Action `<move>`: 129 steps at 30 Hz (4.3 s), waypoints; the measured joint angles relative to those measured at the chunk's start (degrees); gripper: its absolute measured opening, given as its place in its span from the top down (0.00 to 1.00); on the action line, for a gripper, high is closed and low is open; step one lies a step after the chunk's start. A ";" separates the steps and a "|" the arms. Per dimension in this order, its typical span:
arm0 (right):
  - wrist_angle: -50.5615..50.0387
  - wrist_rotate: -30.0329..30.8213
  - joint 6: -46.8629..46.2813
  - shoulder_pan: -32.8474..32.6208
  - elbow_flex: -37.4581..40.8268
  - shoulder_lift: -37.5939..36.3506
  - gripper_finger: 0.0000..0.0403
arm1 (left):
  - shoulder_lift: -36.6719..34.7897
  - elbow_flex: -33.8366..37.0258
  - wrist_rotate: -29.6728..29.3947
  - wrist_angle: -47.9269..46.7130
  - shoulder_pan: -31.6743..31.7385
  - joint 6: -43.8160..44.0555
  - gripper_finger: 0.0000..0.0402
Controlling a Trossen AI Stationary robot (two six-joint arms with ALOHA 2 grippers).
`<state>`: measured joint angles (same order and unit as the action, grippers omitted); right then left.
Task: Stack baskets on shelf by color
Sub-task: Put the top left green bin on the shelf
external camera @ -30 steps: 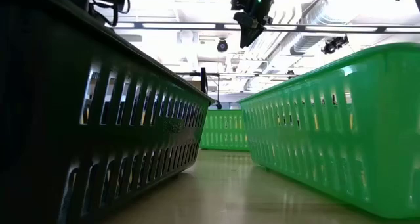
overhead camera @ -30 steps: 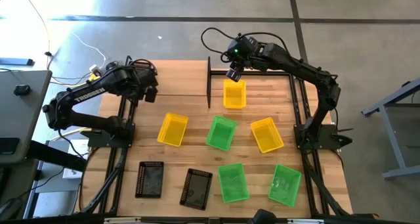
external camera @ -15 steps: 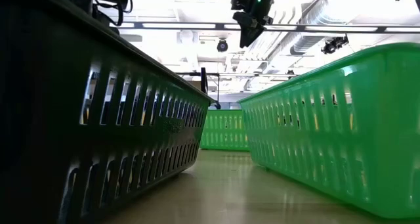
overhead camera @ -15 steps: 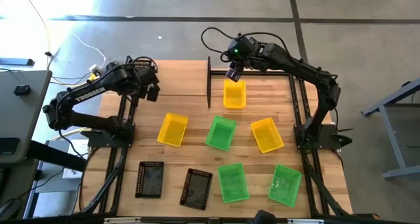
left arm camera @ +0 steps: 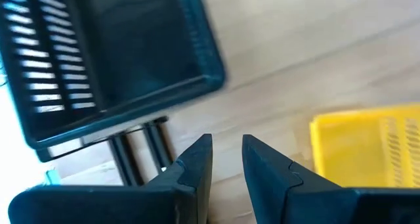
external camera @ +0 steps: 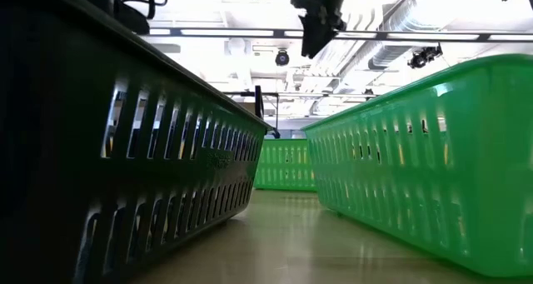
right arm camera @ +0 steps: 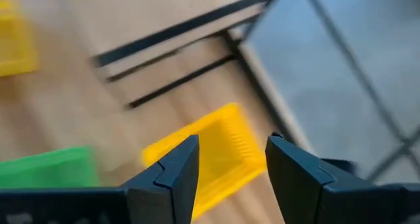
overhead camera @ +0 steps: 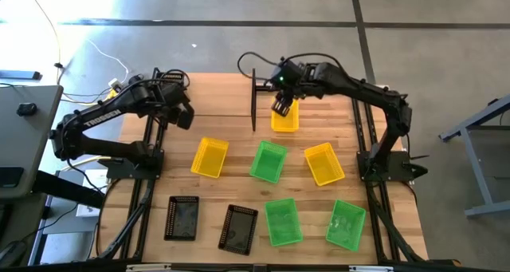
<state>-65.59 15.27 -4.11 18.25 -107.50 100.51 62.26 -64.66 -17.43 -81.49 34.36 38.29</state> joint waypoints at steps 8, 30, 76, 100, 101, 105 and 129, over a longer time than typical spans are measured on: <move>-0.21 -9.55 -6.66 -5.84 0.00 0.00 0.60 | -1.62 0.00 3.54 0.96 -5.14 -4.47 0.82; -0.23 -14.89 -16.51 -23.86 -0.02 8.06 0.60 | -1.86 -0.02 15.52 9.24 -15.81 -31.38 0.82; -1.14 -13.51 -18.15 -28.01 -0.02 28.50 0.98 | -1.84 -0.02 12.06 9.37 -18.67 -38.54 0.82; -11.00 -16.62 -14.48 -28.38 -15.23 28.39 1.00 | -1.84 -0.02 12.09 9.72 -18.67 -38.50 0.82; -11.45 -17.11 -13.98 -28.31 -16.39 28.39 1.00 | -1.84 -0.04 12.09 9.70 -18.67 -38.46 0.82; -11.62 -19.09 -12.24 -28.01 -21.97 28.39 1.00 | -1.84 -0.03 12.09 9.70 -18.67 -38.30 0.82; -7.85 -14.65 12.93 -24.07 -27.36 25.16 1.00 | -1.84 -0.04 12.03 9.39 -18.65 -33.16 0.82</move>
<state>-73.43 0.62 8.81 -5.82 -134.86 125.67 60.42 -64.71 -5.41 -72.10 15.70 5.13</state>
